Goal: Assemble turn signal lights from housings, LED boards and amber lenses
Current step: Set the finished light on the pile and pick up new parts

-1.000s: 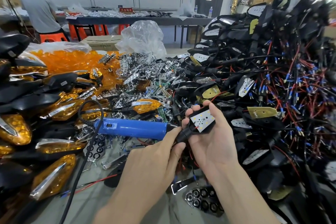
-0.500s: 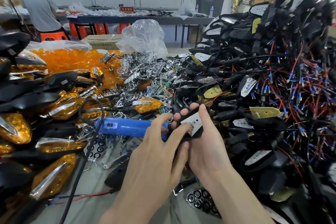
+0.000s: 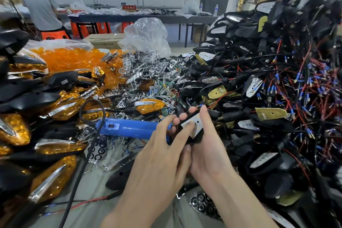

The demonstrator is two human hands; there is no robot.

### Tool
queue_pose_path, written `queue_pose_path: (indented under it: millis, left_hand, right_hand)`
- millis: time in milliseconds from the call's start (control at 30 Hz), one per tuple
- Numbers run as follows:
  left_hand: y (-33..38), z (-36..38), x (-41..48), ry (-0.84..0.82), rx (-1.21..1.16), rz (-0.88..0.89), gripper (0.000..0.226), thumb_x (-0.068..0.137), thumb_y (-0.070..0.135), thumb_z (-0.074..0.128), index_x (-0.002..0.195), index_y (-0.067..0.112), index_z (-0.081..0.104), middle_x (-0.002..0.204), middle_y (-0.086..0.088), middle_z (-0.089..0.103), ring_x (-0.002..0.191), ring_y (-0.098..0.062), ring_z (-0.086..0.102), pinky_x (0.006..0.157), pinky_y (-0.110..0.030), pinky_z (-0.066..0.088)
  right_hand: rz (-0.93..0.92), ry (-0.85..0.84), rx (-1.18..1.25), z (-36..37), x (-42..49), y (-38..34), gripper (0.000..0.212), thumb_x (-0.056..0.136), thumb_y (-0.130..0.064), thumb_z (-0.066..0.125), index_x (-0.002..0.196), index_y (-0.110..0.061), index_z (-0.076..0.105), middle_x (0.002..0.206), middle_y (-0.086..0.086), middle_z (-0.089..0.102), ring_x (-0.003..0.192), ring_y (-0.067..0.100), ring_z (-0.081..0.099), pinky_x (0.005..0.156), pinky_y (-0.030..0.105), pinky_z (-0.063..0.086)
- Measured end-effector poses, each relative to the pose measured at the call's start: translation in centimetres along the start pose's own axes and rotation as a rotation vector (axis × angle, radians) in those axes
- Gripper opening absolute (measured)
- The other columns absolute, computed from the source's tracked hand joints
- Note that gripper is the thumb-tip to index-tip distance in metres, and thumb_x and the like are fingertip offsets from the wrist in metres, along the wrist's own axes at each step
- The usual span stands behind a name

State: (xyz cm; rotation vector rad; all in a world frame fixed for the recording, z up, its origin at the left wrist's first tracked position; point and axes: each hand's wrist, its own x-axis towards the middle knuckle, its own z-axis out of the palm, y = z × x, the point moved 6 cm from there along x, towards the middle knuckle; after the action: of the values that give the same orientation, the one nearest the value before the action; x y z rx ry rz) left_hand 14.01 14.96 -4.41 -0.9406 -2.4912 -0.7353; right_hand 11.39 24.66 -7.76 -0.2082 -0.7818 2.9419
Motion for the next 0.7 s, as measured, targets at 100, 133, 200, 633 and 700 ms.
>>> queue_pose_path:
  millis: [100,133,200,633,700]
  left_hand:
    - [0.02,0.06,-0.06,-0.005,0.006,0.0,0.046,0.099,0.038,0.038,0.144,0.036,0.04,0.147,-0.001,0.035,0.107,-0.014,0.06,0.063,-0.021,0.047]
    - [0.04,0.03,-0.08,-0.003,0.005,0.0,0.046,0.098,0.038,0.038,0.144,0.035,0.04,0.147,0.0,0.035,0.107,-0.014,0.06,0.064,-0.02,0.046]
    - [0.03,-0.03,-0.07,0.001,0.002,-0.003,0.047,0.098,0.038,0.039,0.144,0.035,0.041,0.147,0.001,0.035,0.11,-0.012,0.06,0.065,-0.019,0.046]
    - [-0.06,-0.33,-0.07,0.015,-0.013,-0.016,0.044,0.097,0.039,0.042,0.141,0.034,0.043,0.144,0.005,0.035,0.107,-0.008,0.059,0.06,-0.015,0.044]
    - [-0.02,-0.4,-0.05,0.027,-0.018,-0.014,0.043,0.097,0.039,0.042,0.14,0.034,0.043,0.143,0.006,0.034,0.103,-0.008,0.058,0.059,-0.015,0.041]
  right_hand:
    - [0.011,-0.008,-0.005,-0.05,-0.09,-0.02,0.03,0.086,-0.049,0.065,0.086,-0.02,0.069,0.081,0.002,0.065,0.073,0.02,0.067,0.073,0.031,0.06]
    - [0.017,-0.011,-0.003,0.01,-0.13,-0.02,0.029,0.086,-0.049,0.066,0.084,-0.02,0.07,0.081,0.002,0.065,0.073,0.02,0.067,0.074,0.031,0.061]
    - [0.023,-0.011,0.004,0.12,-0.17,0.02,0.028,0.084,-0.047,0.067,0.082,-0.02,0.071,0.082,0.002,0.066,0.073,0.02,0.068,0.075,0.032,0.061]
    - [0.029,-0.026,0.017,0.33,-0.42,-0.13,0.021,0.085,-0.04,0.067,0.085,-0.019,0.072,0.085,0.003,0.066,0.076,0.02,0.068,0.081,0.036,0.062]
    - [0.018,-0.028,0.004,0.33,-0.45,-0.21,0.022,0.085,-0.04,0.066,0.087,-0.019,0.07,0.085,0.004,0.067,0.075,0.02,0.069,0.079,0.036,0.062]
